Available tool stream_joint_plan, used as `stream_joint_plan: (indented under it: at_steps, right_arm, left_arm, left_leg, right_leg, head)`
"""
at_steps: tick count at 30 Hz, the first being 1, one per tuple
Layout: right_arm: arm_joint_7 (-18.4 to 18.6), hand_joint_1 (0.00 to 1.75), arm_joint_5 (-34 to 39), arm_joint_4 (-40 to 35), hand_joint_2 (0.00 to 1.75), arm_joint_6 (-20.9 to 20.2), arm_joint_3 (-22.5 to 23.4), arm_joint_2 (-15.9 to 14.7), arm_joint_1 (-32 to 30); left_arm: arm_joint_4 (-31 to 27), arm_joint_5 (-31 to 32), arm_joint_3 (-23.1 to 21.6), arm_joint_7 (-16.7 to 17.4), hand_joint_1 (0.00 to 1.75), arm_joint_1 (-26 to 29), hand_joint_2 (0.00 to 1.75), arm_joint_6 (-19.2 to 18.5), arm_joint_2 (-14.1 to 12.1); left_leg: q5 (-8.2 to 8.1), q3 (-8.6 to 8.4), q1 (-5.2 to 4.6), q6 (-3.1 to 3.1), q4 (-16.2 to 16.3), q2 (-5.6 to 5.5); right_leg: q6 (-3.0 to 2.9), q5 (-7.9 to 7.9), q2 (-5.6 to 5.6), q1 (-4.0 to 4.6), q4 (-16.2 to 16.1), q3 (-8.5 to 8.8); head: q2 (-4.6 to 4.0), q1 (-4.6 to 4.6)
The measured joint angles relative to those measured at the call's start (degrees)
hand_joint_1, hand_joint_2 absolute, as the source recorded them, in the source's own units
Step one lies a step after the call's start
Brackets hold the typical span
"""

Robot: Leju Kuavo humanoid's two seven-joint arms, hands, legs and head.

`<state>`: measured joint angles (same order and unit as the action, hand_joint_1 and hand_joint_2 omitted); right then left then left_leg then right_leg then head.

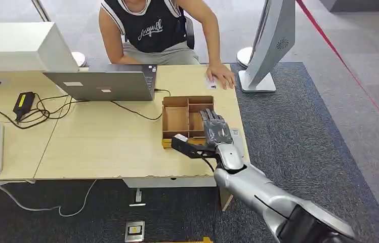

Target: Pass the card to the sensor for recognition and then transmit it.

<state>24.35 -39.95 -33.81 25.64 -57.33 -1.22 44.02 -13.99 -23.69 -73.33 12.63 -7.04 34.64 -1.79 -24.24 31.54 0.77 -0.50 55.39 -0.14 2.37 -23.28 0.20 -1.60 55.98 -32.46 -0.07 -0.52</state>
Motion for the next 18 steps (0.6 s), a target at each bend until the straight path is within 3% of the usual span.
stream_joint_plan:
  at_steps: [18]
  right_arm:
    - [-0.17,0.0,0.44,1.33,1.75,0.09,0.57,0.0,-0.01]
  left_arm:
    - [0.0,0.07,0.0,0.02,0.0,0.03,0.0,0.0,-0.11]
  left_leg:
    - [0.0,0.0,0.0,0.0,0.0,0.0]
  right_leg:
    - [0.0,0.0,0.0,0.0,0.0,0.0]
  head:
    - [-0.02,0.0]
